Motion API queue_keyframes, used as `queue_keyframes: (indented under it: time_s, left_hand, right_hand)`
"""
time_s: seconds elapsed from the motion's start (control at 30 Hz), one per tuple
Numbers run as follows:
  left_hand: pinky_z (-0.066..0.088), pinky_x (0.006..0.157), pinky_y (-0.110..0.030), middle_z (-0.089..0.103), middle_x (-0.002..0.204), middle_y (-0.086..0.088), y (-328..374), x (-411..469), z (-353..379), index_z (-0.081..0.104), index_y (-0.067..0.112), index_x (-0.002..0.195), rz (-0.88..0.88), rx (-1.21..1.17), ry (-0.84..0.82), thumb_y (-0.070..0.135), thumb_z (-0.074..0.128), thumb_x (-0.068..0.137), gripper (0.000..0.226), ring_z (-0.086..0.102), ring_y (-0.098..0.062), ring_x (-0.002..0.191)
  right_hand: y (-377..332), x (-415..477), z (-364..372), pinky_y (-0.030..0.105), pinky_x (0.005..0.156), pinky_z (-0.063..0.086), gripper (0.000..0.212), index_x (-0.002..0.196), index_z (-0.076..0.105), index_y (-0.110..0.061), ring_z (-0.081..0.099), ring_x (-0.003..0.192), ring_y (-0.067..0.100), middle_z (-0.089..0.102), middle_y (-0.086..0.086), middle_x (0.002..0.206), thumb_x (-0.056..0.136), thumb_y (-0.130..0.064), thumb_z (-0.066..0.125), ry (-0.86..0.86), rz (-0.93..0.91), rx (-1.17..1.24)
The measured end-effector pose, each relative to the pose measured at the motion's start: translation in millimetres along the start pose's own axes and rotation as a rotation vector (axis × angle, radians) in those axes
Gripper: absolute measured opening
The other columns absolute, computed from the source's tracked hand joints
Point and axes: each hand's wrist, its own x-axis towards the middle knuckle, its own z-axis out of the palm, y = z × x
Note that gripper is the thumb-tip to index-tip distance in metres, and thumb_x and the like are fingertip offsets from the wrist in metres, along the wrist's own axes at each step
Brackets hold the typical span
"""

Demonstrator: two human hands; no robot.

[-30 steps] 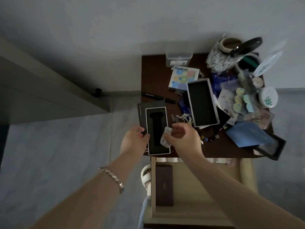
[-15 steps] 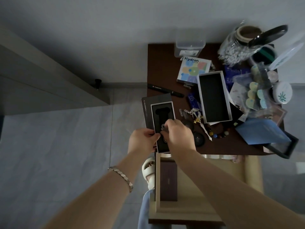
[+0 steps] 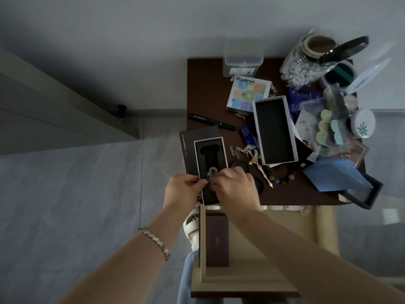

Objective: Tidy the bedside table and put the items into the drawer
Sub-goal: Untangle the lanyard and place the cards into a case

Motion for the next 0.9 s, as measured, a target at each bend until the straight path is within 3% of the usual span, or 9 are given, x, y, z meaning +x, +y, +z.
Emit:
queue_keyframes:
  time_s: [0.1,0.17,0.33,0.47,0.53,0.63,0.7,0.83,0.9]
  left_hand:
    - [0.058,0.057,-0.031,0.065,0.075,0.001,1,-1,2,0.061,0.021,0.078,0.019,0.060,0.018,0.019,0.066,0.085,0.009,0.066,-0.017,0.069]
    - [0.059,0.065,-0.038,0.066,0.077,-0.001,-1,-1,4,0.061,0.022,0.078,0.046,0.119,0.031,0.021,0.064,0.086,0.009,0.067,-0.021,0.072]
    - [0.058,0.073,-0.042,0.065,0.084,-0.001,4,-2,9,0.062,0.016,0.094,0.048,0.243,0.054,0.025,0.058,0.089,0.011,0.065,-0.021,0.080]
    - [0.054,0.080,-0.039,0.050,0.113,-0.002,21,-16,13,0.046,0.018,0.124,0.078,0.335,0.217,0.027,0.054,0.091,0.035,0.054,-0.020,0.098]
    - [0.051,0.084,-0.034,0.040,0.120,-0.003,36,-27,18,0.045,0.019,0.124,0.202,0.251,0.300,0.018,0.054,0.090,0.035,0.046,-0.017,0.107]
    - [0.043,0.069,-0.012,0.049,0.112,0.001,61,-33,34,0.051,0.023,0.106,0.403,0.173,0.209,0.011,0.053,0.091,0.020,0.051,-0.004,0.085]
    - [0.039,0.066,-0.009,0.055,0.107,0.004,79,-27,49,0.053,0.023,0.107,0.396,0.181,0.067,0.015,0.053,0.091,0.018,0.052,0.000,0.082]
    - [0.050,0.084,-0.034,0.050,0.127,-0.004,115,5,91,0.039,0.015,0.131,0.271,0.303,-0.048,0.029,0.060,0.088,0.050,0.056,-0.020,0.105]
    - [0.049,0.081,-0.035,0.048,0.130,-0.010,130,22,108,0.033,0.012,0.132,0.189,0.312,-0.024,0.034,0.063,0.086,0.060,0.055,-0.027,0.110]
  right_hand:
    - [21,4,-26,0.038,0.071,0.049,0.014,0.094,0.068,-0.008,0.059,0.083,0.025,0.062,0.008,0.091,0.083,-0.008,0.060,0.190,0.156,0.213]
    - [40,7,-41,0.040,0.084,0.045,0.031,0.115,0.059,-0.011,0.054,0.101,0.028,0.056,0.012,0.110,0.084,-0.016,0.063,0.252,0.307,0.103]
    - [65,22,-57,0.041,0.101,0.032,0.080,0.141,0.023,-0.012,0.030,0.126,0.033,0.033,0.018,0.136,0.080,-0.046,0.064,0.108,0.597,-0.041]
    - [70,33,-55,0.040,0.094,0.034,0.046,0.123,0.048,-0.015,0.038,0.117,0.031,0.048,0.013,0.124,0.085,-0.038,0.059,0.104,0.554,-0.093]
    - [75,31,-53,0.040,0.088,0.038,0.026,0.110,0.059,-0.014,0.050,0.104,0.028,0.059,0.009,0.109,0.089,-0.027,0.053,0.105,0.485,-0.058]
    - [79,20,-62,0.033,0.068,0.045,0.017,0.098,0.063,-0.012,0.054,0.081,0.020,0.059,0.004,0.091,0.089,-0.018,0.051,0.256,0.472,0.207]
    - [84,13,-75,0.021,0.056,0.037,0.011,0.092,0.062,-0.012,0.046,0.070,0.010,0.053,-0.001,0.086,0.089,-0.017,0.053,0.335,0.484,0.339]
    - [99,4,-103,0.006,0.053,0.034,0.005,0.084,0.057,-0.020,0.046,0.066,0.002,0.054,-0.004,0.079,0.088,-0.017,0.057,0.402,0.504,0.494]
    - [106,4,-109,0.003,0.055,0.036,0.005,0.085,0.058,-0.022,0.049,0.068,0.000,0.055,-0.008,0.077,0.088,-0.018,0.058,0.404,0.526,0.564]
